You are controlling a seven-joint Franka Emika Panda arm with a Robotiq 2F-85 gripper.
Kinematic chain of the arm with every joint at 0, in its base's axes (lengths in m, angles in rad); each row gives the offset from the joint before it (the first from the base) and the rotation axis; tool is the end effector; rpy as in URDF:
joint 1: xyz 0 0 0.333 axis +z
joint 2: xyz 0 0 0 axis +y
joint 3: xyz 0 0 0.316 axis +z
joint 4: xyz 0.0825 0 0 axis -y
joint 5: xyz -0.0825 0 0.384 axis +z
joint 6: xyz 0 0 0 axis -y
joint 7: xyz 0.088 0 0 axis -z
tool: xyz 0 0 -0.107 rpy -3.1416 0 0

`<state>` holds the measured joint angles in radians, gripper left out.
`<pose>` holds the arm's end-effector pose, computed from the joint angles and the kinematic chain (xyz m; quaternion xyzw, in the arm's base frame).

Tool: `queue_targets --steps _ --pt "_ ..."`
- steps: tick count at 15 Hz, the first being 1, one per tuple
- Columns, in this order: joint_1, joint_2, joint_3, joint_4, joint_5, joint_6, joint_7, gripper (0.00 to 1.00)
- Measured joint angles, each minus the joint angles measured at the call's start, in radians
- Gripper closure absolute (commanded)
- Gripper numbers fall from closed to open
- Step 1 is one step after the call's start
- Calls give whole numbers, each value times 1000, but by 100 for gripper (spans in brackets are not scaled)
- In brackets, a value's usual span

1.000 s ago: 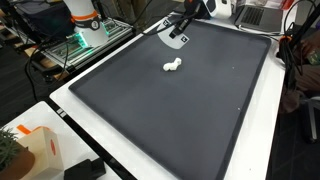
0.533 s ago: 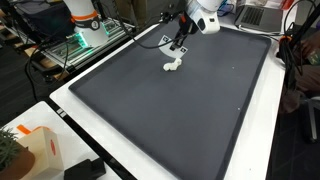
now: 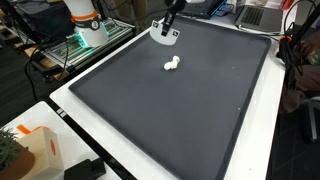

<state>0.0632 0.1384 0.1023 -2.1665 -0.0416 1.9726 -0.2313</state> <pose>0.5074 0.0819 0.3091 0.9645 0.2060 -0.1652 0.0051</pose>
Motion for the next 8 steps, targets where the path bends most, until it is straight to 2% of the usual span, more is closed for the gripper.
queue_targets --steps 2,5,6,8 --pt "4 -87 5 -62 3 17 -9 99" --pt "15 -171 8 -151 23 170 -35 99" --pt "20 -190 8 -181 40 229 -48 96" --pt "25 -216 8 -224 57 294 -65 96"
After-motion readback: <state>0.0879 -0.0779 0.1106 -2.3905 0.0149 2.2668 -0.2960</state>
